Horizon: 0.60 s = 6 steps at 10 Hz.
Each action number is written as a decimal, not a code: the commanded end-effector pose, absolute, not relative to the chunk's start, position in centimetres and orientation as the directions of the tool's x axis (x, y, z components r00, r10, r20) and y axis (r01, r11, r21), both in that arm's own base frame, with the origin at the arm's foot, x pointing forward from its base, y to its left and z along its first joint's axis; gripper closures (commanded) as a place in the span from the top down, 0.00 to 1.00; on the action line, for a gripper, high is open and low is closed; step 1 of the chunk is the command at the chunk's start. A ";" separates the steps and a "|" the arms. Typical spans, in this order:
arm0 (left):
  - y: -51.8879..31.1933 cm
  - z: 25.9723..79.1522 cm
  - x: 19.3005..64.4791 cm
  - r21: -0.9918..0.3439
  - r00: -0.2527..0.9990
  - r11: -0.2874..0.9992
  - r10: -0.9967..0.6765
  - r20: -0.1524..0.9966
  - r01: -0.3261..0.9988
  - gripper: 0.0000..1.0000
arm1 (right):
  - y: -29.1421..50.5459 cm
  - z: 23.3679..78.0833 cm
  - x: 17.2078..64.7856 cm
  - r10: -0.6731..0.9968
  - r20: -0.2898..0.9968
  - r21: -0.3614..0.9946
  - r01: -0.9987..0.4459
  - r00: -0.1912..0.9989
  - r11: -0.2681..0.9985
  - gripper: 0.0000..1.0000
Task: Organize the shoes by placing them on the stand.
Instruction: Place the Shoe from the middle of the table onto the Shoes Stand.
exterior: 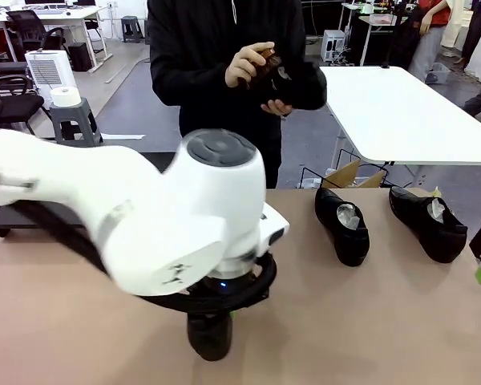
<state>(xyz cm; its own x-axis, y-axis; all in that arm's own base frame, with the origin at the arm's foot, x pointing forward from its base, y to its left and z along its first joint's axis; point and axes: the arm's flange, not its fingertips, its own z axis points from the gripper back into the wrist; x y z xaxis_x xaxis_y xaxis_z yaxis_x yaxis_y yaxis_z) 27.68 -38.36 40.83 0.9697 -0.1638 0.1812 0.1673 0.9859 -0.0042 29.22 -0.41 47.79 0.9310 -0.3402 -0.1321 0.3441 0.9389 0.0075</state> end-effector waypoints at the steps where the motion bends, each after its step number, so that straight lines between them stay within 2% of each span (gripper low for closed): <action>1: -32.0 45.7 25.4 0.035 0.947 0.984 -0.177 0.269 0.174 0.00 | -0.4 47.9 29.3 -0.333 -0.128 0.014 0.338 0.934 0.941 1.00; 2: -29.2 46.6 25.5 0.151 0.929 0.974 -0.207 0.306 0.167 0.00 | -0.4 47.9 29.3 -0.333 -0.128 0.014 0.338 0.934 0.941 1.00; 3: -26.4 47.1 25.8 0.195 0.933 0.957 -0.261 0.247 0.216 0.00 | -0.4 47.9 29.3 -0.333 -0.128 0.014 0.338 0.934 0.941 1.00; 4: -33.0 45.5 25.5 0.064 0.950 0.983 -0.180 0.256 0.170 0.00 | -0.4 47.9 29.3 -0.333 -0.128 0.014 0.338 0.934 0.941 1.00; 6: -33.0 45.5 25.5 0.064 0.950 0.983 -0.180 0.256 0.170 0.00 | -0.4 47.9 29.3 -0.333 -0.128 0.014 0.338 0.934 0.941 1.00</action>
<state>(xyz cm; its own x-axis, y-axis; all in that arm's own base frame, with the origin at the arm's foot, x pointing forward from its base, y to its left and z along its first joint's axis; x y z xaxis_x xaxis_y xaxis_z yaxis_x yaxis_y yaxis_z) 24.89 -31.39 45.52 0.9479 -0.2012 0.2470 0.1829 0.9785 0.0951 29.21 -0.39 47.80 0.9312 -0.3400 -0.1316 0.3439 0.9390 0.0073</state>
